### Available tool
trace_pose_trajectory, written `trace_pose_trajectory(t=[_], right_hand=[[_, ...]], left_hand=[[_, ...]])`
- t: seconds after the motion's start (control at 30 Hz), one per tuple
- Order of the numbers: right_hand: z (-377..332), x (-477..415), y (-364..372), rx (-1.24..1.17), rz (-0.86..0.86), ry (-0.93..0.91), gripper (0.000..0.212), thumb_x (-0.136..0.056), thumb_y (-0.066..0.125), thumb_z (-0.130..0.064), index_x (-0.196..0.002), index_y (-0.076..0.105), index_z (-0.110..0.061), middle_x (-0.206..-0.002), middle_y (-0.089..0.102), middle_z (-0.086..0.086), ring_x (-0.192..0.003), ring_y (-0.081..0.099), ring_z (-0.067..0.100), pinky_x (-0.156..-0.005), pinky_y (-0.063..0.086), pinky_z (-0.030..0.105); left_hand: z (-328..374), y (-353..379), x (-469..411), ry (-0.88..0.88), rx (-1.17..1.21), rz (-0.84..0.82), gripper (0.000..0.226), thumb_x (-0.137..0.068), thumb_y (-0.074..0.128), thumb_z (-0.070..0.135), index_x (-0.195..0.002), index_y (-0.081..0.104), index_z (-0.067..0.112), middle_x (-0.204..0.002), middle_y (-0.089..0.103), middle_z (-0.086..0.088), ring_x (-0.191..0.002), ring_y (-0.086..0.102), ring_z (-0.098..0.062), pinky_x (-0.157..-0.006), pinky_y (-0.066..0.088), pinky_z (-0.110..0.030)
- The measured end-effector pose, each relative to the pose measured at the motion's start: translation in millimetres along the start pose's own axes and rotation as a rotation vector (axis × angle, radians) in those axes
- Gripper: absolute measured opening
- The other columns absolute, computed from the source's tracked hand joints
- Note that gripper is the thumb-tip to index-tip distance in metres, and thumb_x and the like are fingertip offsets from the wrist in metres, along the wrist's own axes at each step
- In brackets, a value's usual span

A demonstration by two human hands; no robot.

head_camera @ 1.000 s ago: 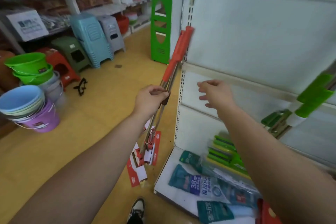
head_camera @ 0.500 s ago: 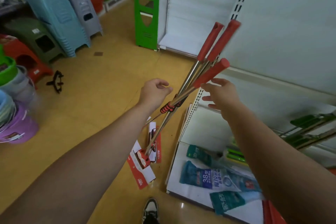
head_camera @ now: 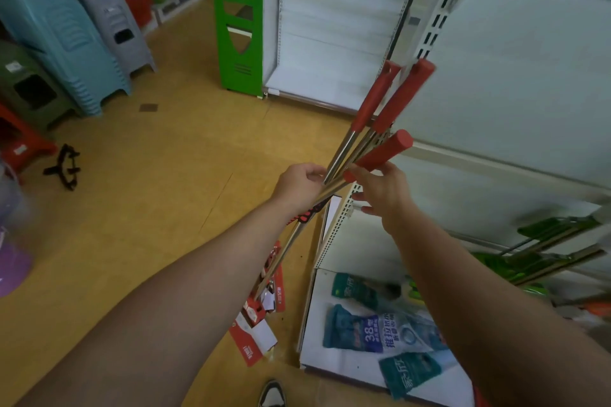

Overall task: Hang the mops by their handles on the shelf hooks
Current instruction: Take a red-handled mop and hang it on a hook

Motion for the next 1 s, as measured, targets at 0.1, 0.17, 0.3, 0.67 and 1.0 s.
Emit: trace_pose_trajectory(t=[0.1,0.17,0.3,0.67,1.0], right_hand=[[-14.8,-2.1,13.9,0.028,0.011,-0.082,0.010,-0.094,0.071,-0.039,-0.096,0.065,-0.031,-0.100,0.076,-0.001,-0.082,0.076,0.020,-0.072,0.060,0.037],[-23.2,-3.9,24.1,0.051,0.015,-0.109,0.011,-0.094,0.069,-0.044,-0.093,0.063,-0.035,-0.099,0.078,-0.004,-0.089,0.077,0.022,-0.077,0.060,0.037],[-40.6,-6.8,45.3,0.069,0.006,-0.141,0.015,-0.094,0.066,-0.050,-0.090,0.059,-0.037,-0.101,0.079,-0.004,-0.090,0.077,0.026,-0.088,0.062,0.048],[-81.8,-9.2,94.3,0.159,-0.035,-0.235,0.025,-0.099,0.060,-0.053,-0.109,0.060,-0.030,-0.097,0.076,-0.007,-0.090,0.076,0.023,-0.080,0.060,0.043],[-112.3,3.1,125.3,0.185,-0.037,-0.314,0.032,-0.098,0.058,-0.056,-0.116,0.060,-0.030,-0.090,0.076,-0.006,-0.080,0.076,0.022,-0.080,0.062,0.053]], left_hand=[[-6.9,-0.7,-8.9,-0.019,-0.025,-0.053,0.037,-0.096,0.058,0.008,-0.131,0.067,0.017,-0.129,0.070,-0.002,-0.109,0.065,-0.022,-0.089,0.054,-0.036],[-15.1,-4.7,-16.6,-0.029,-0.049,-0.073,0.039,-0.096,0.060,0.012,-0.134,0.065,0.017,-0.133,0.068,-0.001,-0.115,0.065,-0.024,-0.090,0.054,-0.037],[-34.2,-20.1,-34.0,-0.067,-0.087,-0.077,0.045,-0.095,0.063,0.009,-0.138,0.062,0.021,-0.139,0.064,0.001,-0.118,0.064,-0.026,-0.100,0.056,-0.045],[-68.1,-46.1,-74.2,-0.005,-0.324,-0.170,0.034,-0.100,0.061,0.025,-0.133,0.060,0.020,-0.135,0.065,-0.006,-0.124,0.059,-0.031,-0.092,0.046,-0.035],[-59.6,-94.0,-77.3,0.076,-0.527,-0.258,0.019,-0.100,0.060,0.027,-0.118,0.062,0.033,-0.124,0.067,0.004,-0.111,0.065,-0.027,-0.093,0.056,-0.051]])
Point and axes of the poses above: each hand's wrist, its own x-axis away from the middle knuckle, its own y-axis out of the palm, z = x × y, the point moved 10 cm from there along -x, towards the middle knuckle
